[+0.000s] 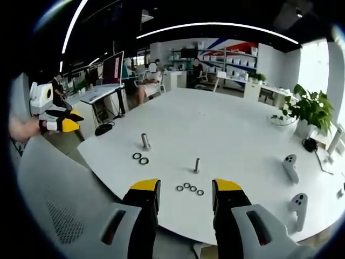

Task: Place the washer onto the threaded stud by aligning its center hole with the stud, sliding it down to the base, and recovering from edge contact or off-axis alignment until the washer reaches the visible bottom stop.

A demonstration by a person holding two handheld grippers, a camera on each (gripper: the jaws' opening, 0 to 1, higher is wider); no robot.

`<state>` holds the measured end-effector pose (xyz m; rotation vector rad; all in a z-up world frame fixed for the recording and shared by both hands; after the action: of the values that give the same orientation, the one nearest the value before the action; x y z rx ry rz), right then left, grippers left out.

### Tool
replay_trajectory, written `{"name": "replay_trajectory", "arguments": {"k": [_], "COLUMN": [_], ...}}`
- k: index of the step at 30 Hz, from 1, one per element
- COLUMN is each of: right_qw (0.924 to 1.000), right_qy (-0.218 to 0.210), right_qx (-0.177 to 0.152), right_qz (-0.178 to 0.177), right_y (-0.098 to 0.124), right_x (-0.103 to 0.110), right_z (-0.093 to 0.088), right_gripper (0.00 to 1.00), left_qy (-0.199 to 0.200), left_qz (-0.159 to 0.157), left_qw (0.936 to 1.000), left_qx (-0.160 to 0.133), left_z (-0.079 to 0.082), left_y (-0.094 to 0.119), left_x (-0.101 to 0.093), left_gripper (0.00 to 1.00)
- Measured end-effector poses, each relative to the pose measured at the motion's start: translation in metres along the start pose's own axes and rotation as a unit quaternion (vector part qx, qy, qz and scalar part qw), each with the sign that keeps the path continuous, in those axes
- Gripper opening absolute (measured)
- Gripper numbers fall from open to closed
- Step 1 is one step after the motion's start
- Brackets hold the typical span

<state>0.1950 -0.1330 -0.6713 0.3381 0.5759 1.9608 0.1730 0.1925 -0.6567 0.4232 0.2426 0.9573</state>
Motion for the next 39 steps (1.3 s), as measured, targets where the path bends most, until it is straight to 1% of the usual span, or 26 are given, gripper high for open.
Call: {"name": "replay_trajectory", "arguments": {"k": [2,4,6,8,11,15,18,20,24,27,31,32,33,36,39], "right_qw": [1.0000,0.9998,0.9997,0.9996,0.9994,0.9991,0.9988,0.9986,0.9983,0.9980,0.9976,0.9975,0.9975,0.9973,0.9971], "right_qy": [-0.005,0.008,0.004,0.002,-0.006,-0.015,-0.015,-0.015,-0.024,-0.024,-0.025,-0.026,-0.024,-0.024,-0.025], "right_qx": [-0.003,0.003,0.007,0.000,-0.009,-0.007,-0.014,-0.018,-0.010,-0.008,-0.004,-0.004,-0.004,-0.007,-0.007], "right_qz": [0.008,0.015,0.025,0.027,0.032,0.039,0.043,0.048,0.052,0.057,0.064,0.066,0.066,0.069,0.072], "right_y": [0.000,0.000,-0.002,-0.001,0.000,0.000,0.000,0.001,-0.001,-0.002,-0.001,-0.001,-0.002,-0.002,-0.001], "right_x": [0.002,0.004,0.007,0.007,0.007,0.010,0.011,0.013,0.012,0.014,0.016,0.016,0.017,0.017,0.018], "right_z": [0.000,-0.003,-0.003,-0.001,0.001,0.000,0.003,0.003,0.002,0.001,-0.001,-0.001,-0.001,0.002,0.000], "right_gripper": [0.41,0.41,0.41,0.41,0.41,0.41,0.41,0.41,0.41,0.42,0.41,0.41,0.41,0.42,0.42], "left_qy": [0.000,-0.001,-0.010,-0.008,0.000,-0.013,-0.011,-0.012,-0.017,-0.017,-0.015,-0.016,-0.022,-0.013,-0.011], "left_qz": [0.004,0.008,0.011,0.015,0.021,0.037,0.045,0.049,0.052,0.055,0.062,0.068,0.082,0.085,0.085], "left_qw": [1.0000,0.9999,0.9998,0.9998,0.9996,0.9987,0.9984,0.9979,0.9970,0.9970,0.9962,0.9957,0.9943,0.9943,0.9938], "left_qx": [-0.002,0.007,0.012,0.012,0.020,0.031,0.033,0.041,0.055,0.052,0.058,0.060,0.065,0.063,0.070], "left_z": [0.000,-0.003,-0.003,-0.003,-0.005,-0.007,-0.008,-0.009,-0.013,-0.011,-0.014,-0.015,-0.015,-0.014,-0.016], "left_y": [0.001,0.000,0.000,0.000,0.000,0.001,0.002,0.001,0.001,0.001,0.002,0.003,0.004,0.004,0.003], "left_x": [0.001,0.000,0.000,0.003,0.005,0.007,0.011,0.012,0.012,0.013,0.014,0.015,0.019,0.022,0.021], "left_gripper": [0.25,0.25,0.25,0.25,0.25,0.25,0.25,0.25,0.25,0.24,0.24,0.24,0.24,0.25,0.27]}}
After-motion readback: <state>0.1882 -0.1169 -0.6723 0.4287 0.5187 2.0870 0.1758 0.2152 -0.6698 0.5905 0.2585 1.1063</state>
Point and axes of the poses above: the point that each gripper's makers call its tool centre point, and the gripper's own axes: y roughly backward along the fingers, x roughly to its left, z roughly out of its top, the point moved 5 cm from there along y, roughly backward along the fingers, and after that the axes turned 1 degree about -z, right-handed, at the moved point
